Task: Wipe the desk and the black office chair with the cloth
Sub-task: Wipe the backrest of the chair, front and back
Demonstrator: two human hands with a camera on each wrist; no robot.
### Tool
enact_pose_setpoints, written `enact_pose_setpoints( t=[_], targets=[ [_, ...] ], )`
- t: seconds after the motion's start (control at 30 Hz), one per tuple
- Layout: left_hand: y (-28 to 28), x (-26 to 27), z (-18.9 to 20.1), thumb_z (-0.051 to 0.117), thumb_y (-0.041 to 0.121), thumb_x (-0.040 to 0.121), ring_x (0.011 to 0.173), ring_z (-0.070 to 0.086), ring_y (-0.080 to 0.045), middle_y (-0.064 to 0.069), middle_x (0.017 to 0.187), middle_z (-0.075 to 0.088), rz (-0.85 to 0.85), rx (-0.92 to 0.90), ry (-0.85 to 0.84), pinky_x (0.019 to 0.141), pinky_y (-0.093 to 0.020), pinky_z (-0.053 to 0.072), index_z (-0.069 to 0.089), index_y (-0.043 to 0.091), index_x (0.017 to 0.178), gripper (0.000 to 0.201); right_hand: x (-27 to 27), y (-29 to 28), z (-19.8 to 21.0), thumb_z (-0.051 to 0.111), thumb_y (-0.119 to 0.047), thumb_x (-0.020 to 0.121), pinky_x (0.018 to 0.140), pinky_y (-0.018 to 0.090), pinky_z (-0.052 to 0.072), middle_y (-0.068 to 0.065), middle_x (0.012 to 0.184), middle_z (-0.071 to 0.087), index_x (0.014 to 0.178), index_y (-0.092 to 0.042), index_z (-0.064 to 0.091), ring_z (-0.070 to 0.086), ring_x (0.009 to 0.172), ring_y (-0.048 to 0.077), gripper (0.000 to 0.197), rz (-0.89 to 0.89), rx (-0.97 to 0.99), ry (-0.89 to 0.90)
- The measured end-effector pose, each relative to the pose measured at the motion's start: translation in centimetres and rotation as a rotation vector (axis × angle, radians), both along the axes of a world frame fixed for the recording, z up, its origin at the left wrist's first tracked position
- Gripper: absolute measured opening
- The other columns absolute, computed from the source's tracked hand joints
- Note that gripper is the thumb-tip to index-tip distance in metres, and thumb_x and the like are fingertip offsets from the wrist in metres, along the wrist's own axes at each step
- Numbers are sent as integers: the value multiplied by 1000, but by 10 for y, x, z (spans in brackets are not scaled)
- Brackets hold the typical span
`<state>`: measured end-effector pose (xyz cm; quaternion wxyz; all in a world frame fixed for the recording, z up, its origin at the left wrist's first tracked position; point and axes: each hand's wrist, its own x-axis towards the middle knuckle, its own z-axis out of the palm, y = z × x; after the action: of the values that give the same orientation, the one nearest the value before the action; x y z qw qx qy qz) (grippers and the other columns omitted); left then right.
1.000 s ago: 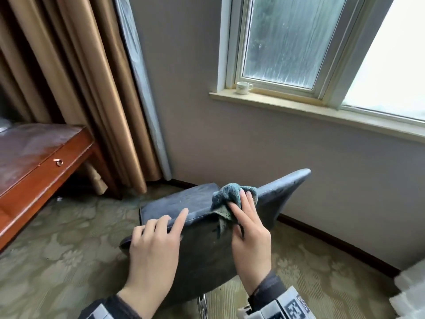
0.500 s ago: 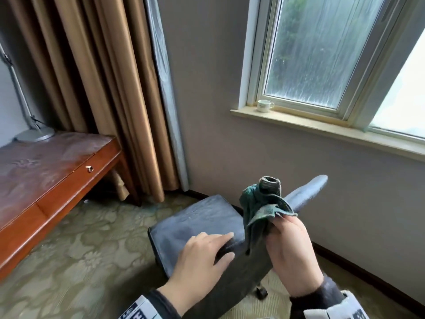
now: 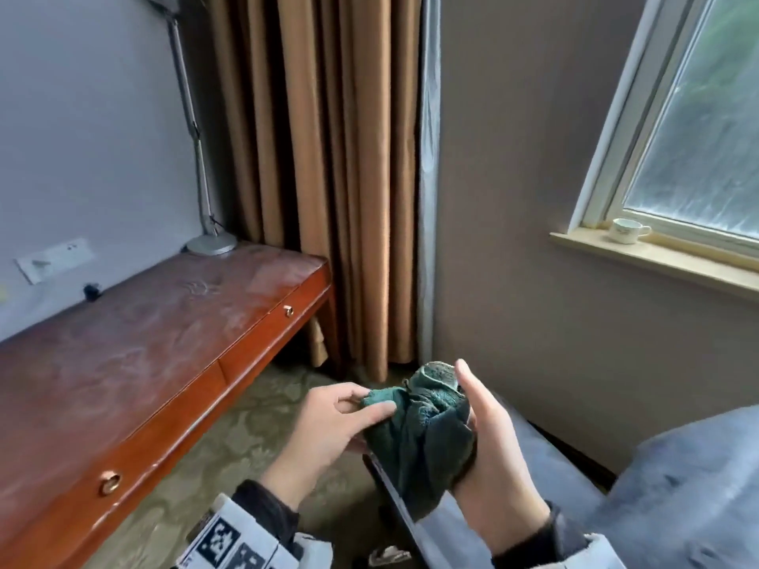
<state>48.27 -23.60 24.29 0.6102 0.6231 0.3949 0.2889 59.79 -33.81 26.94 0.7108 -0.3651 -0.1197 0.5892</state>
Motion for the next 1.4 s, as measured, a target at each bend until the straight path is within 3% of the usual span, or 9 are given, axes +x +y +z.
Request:
enact_pose_setpoints(
  t=[0.2,0.4,0.57,0.73,0.8,1.0,1.13,1.3,1.4],
  targets=[
    [111,-107,10,68,12,84,71,66,-4,1,77,72,151,212,37,61,-14,49,70,11,84,2,-72,143,-29,75,-3,73,79,36,56,6,86,74,91,-8,70,70,84,23,19,-57,-84,-746],
    [203,-193,-14,57,11,93,74,55,-10,-4,80,59,461,147,1,58,-18,38,59,2,91,10,-136,283,-54,66,9,78,79,42,53,18,86,71,88,2,65,65,78,27,13,231,-46,-695],
    [282,-251,-38,53,18,95,81,52,-19,-3,82,53,686,149,84,67,-29,37,54,9,91,10,-188,401,-74,66,20,63,82,42,51,22,100,64,102,-4,56,62,91,33,46,464,14,-755],
    [341,-303,-43,60,27,91,69,51,-13,6,70,55,909,318,248,66,-32,37,55,22,81,12,-240,492,-65,77,-19,71,76,35,51,11,110,68,137,-44,30,65,96,28,85,965,28,-613],
    [356,-321,-42,62,26,89,78,60,-20,0,79,64,961,301,275,73,-38,45,58,23,82,8,-263,520,-63,76,-29,71,80,36,54,8,110,67,142,-38,33,66,97,24,84,989,49,-689],
    [392,-381,-45,67,13,86,76,56,-8,2,86,58,1263,214,236,66,-19,43,48,23,91,21,-338,577,-63,67,10,77,87,33,54,9,105,71,128,-31,53,66,96,19,67,1128,355,-777],
    [408,-438,-55,61,13,90,85,55,-22,-3,86,57,1269,227,285,76,-31,43,43,27,83,24,-390,605,-69,65,16,75,74,19,55,-4,97,71,118,-8,62,67,84,6,49,1249,368,-828],
    [419,-512,-59,69,17,85,101,58,-16,3,108,57,1134,163,219,81,-30,47,51,50,87,38,-465,637,-79,77,10,63,80,12,49,-6,105,67,126,-11,58,63,94,2,69,1326,487,-1200],
    [427,-553,-64,80,16,72,115,42,-5,10,126,36,988,167,467,98,-15,33,46,54,103,59,-517,654,-83,76,1,62,76,7,46,-10,97,67,119,-19,64,62,91,1,61,1297,603,-1401]
  ],
)
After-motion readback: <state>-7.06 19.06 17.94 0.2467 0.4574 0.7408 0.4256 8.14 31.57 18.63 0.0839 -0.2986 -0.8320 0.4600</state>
